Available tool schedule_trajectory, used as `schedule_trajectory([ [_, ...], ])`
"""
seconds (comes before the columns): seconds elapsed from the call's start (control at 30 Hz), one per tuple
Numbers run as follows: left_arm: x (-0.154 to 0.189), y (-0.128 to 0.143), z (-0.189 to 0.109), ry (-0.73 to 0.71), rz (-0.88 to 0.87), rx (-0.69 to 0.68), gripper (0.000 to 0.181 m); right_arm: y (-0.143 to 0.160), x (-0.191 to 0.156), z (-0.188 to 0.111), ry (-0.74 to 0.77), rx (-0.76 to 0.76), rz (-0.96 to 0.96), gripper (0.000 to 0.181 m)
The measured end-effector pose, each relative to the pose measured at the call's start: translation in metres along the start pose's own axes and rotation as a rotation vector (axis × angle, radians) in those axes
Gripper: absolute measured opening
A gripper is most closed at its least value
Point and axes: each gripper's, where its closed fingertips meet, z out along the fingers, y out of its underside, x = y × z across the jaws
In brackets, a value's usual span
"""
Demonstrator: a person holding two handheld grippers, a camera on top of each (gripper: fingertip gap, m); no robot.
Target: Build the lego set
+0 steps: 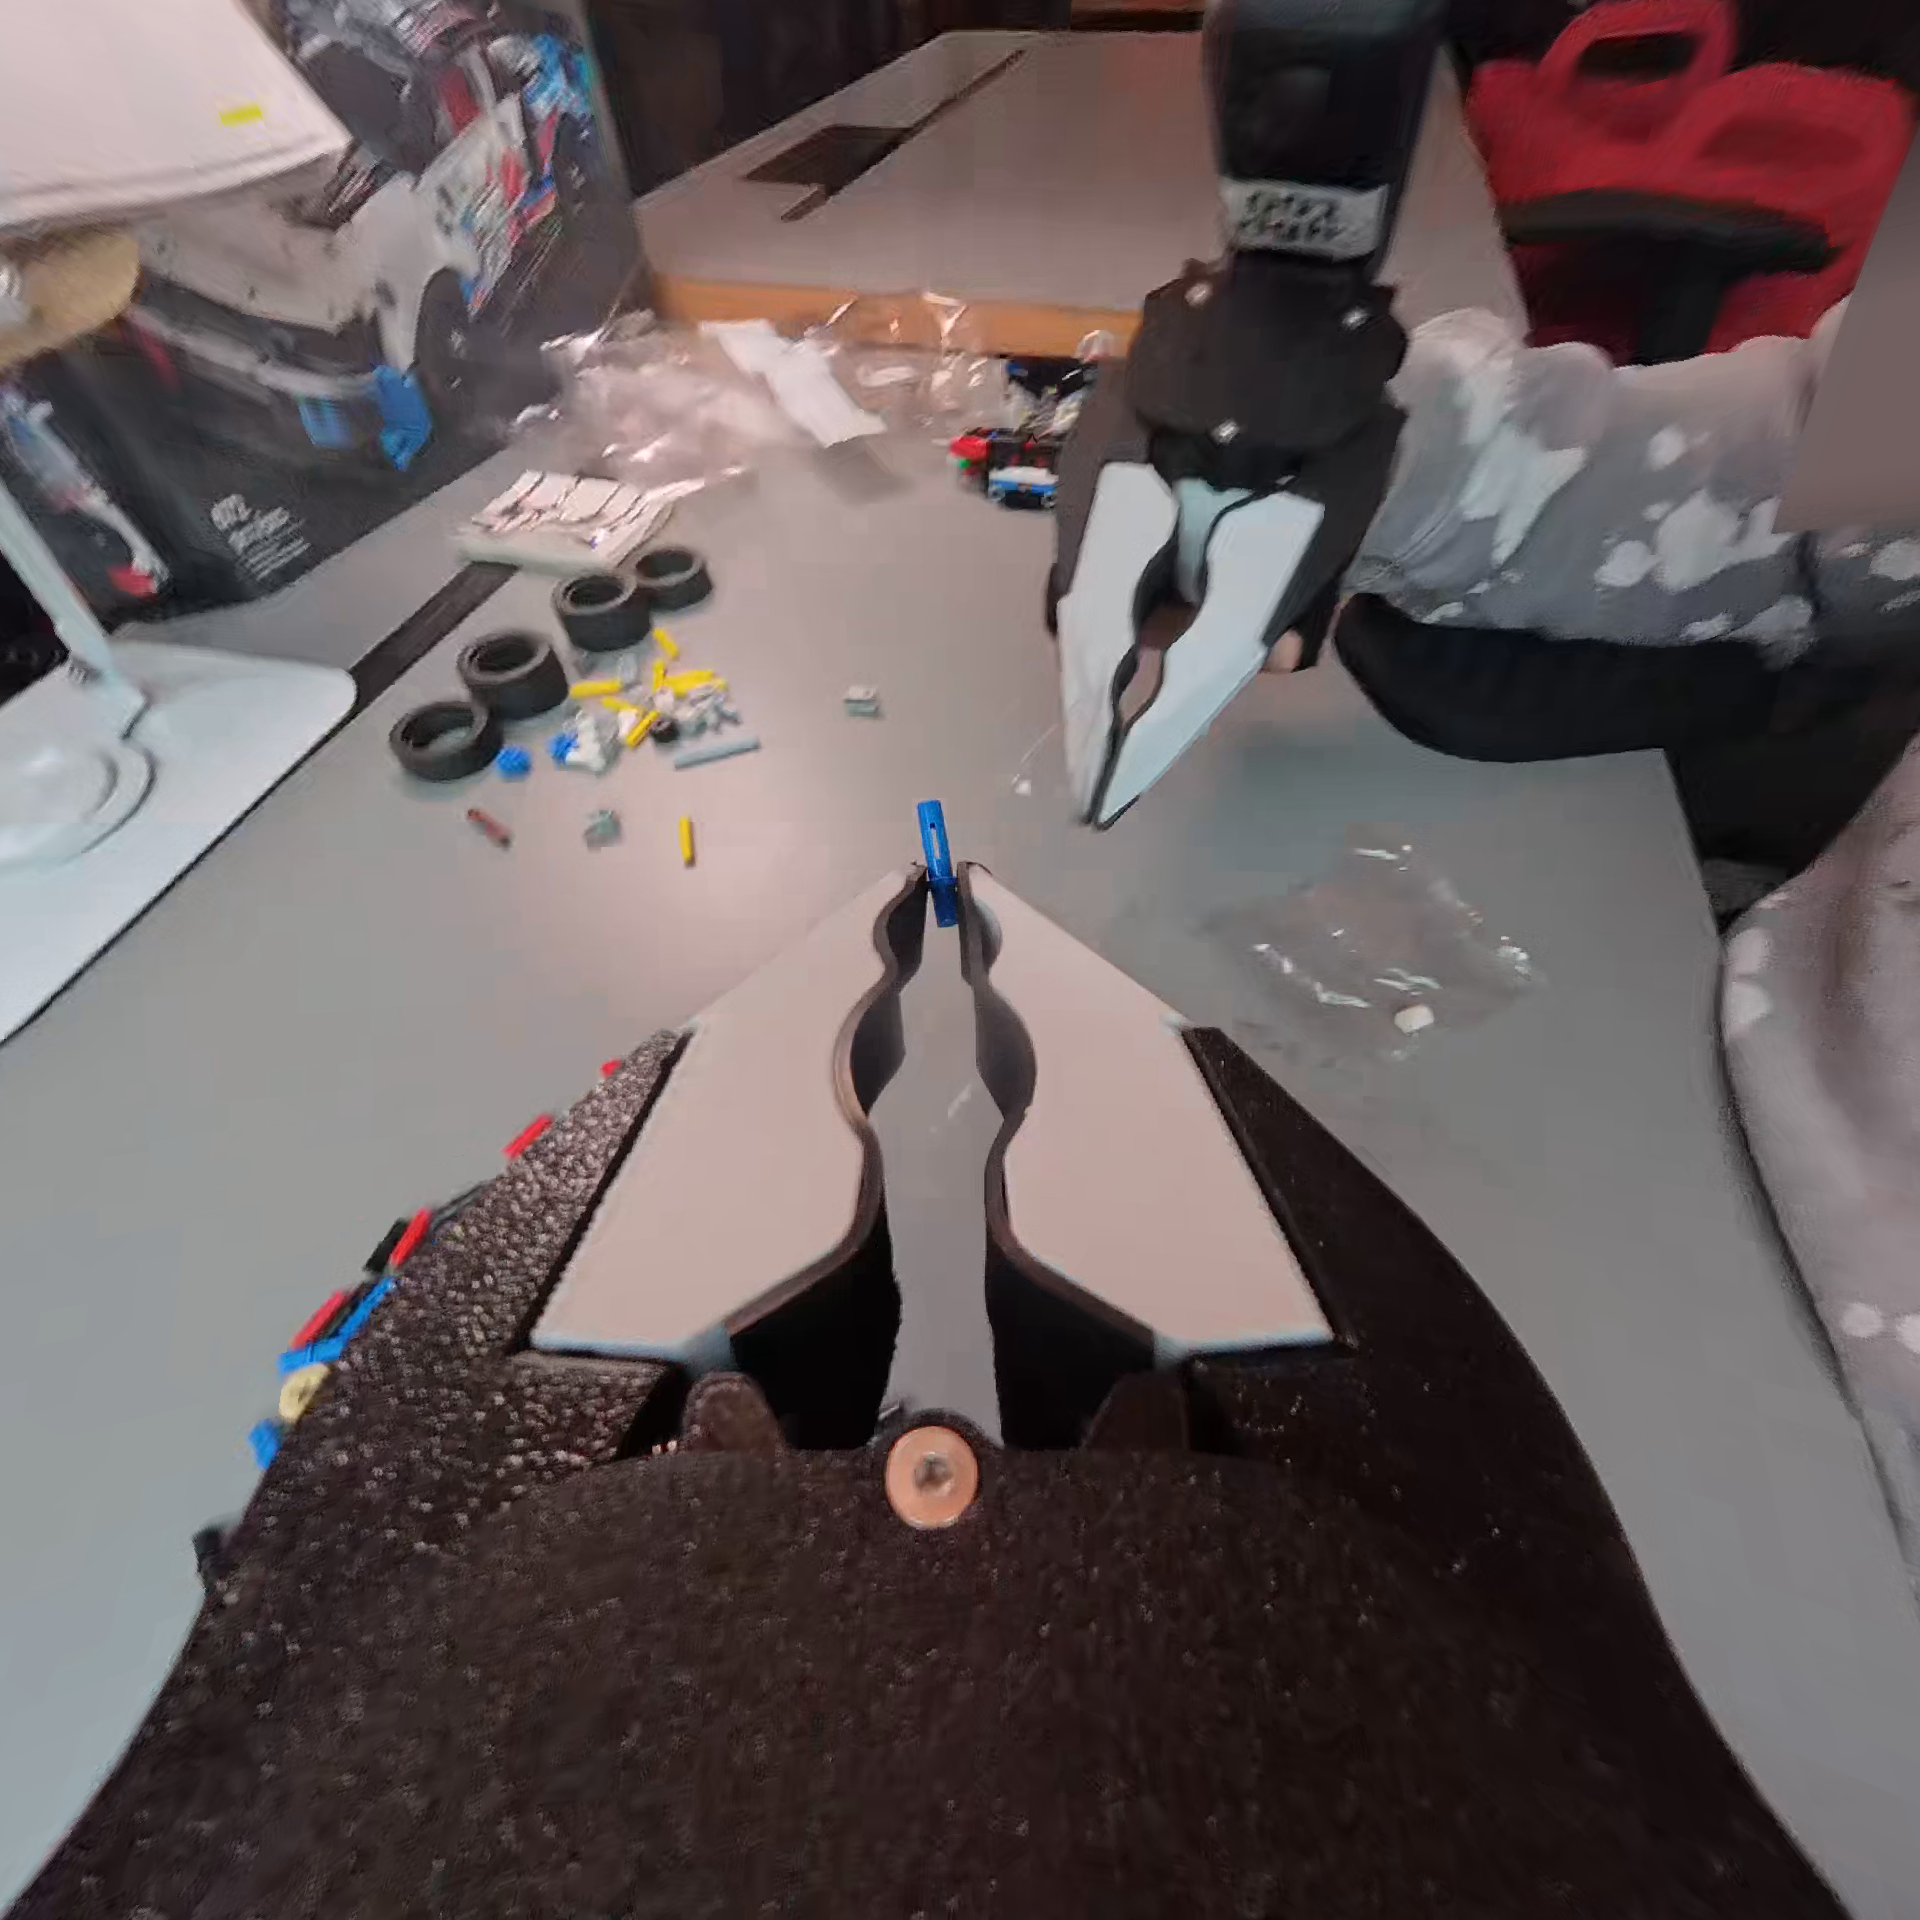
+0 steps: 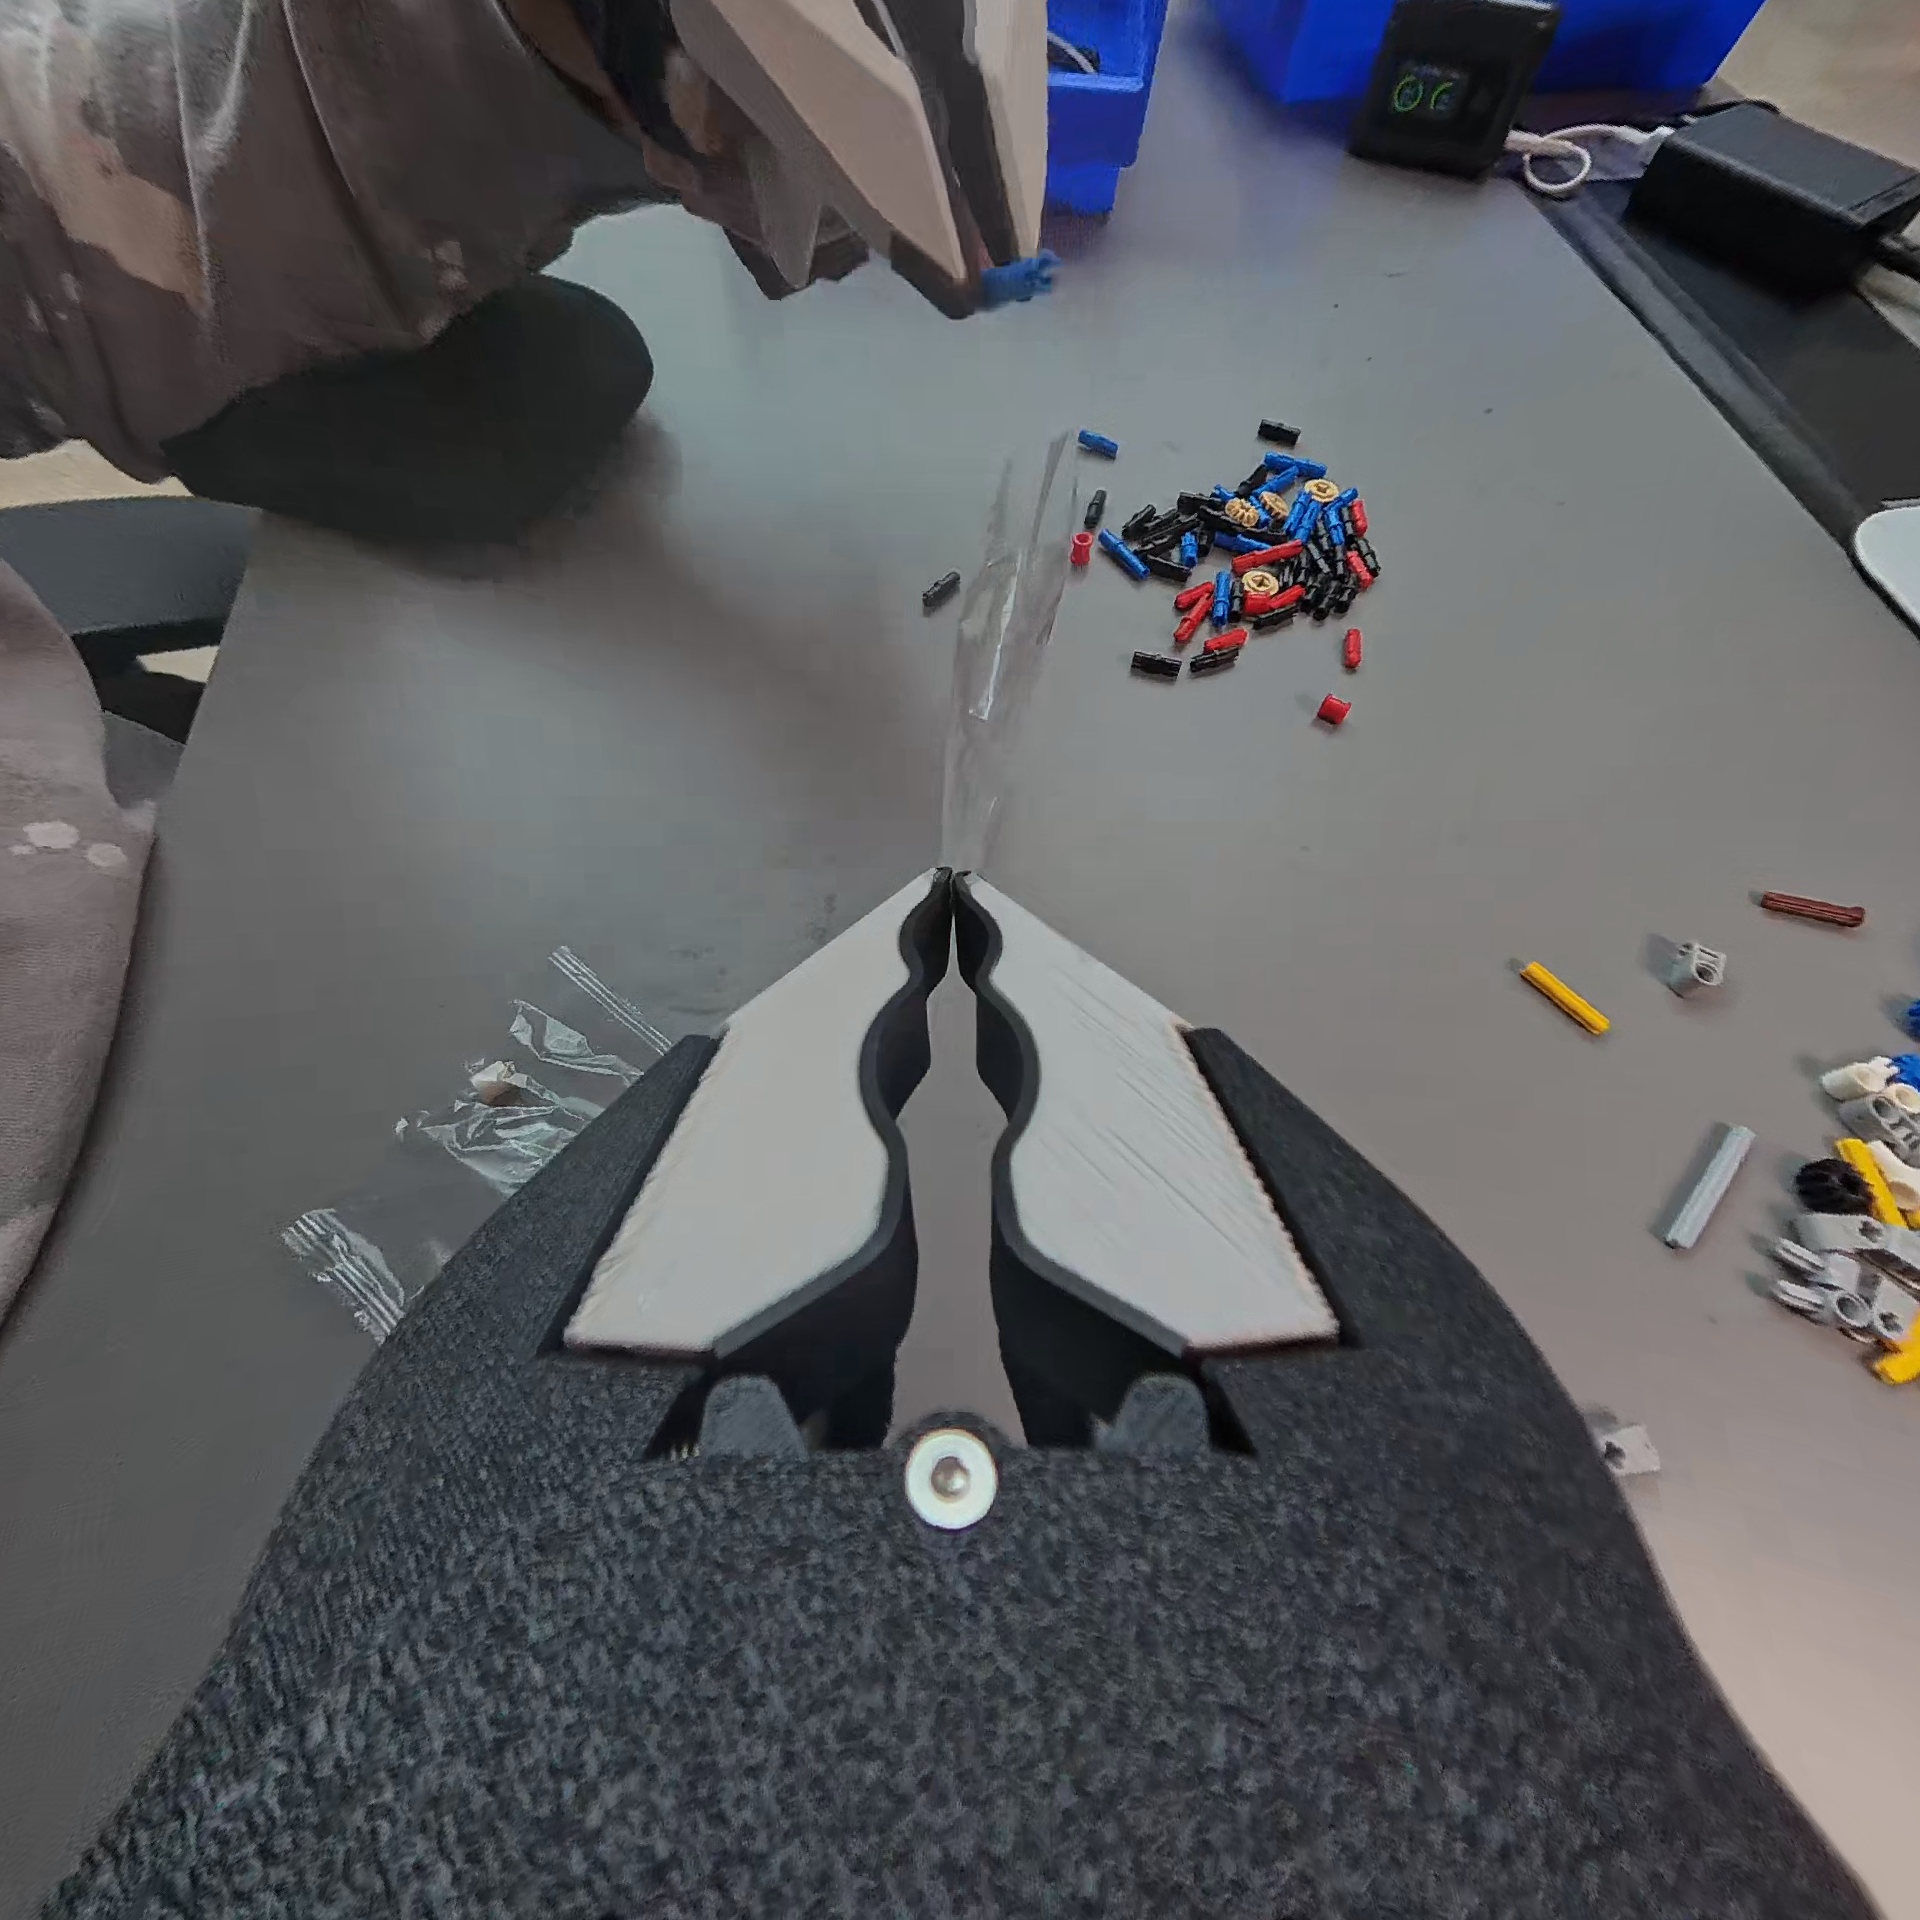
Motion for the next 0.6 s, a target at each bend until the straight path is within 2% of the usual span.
schedule_trajectory([
  [0.07, 0.016, -0.008, 0.006, 0.031, 0.077, -0.032, 0.005, -0.003, -0.006, 0.003, -0.014, -0.003, -0.022, 0.000],
  [0.23, 0.024, 0.014, 0.016, 0.060, 0.115, -0.147, 0.005, -0.003, -0.012, 0.004, -0.020, -0.009, -0.061, 0.000],
  [0.47, 0.029, 0.027, 0.013, 0.097, 0.134, -0.212, 0.009, -0.005, -0.016, 0.003, -0.036, 0.020, -0.116, 0.000],
  [0.6, 0.028, 0.025, 0.010, 0.097, 0.126, -0.196, 0.015, -0.004, -0.017, 0.003, -0.032, 0.018, -0.145, 0.000],
])
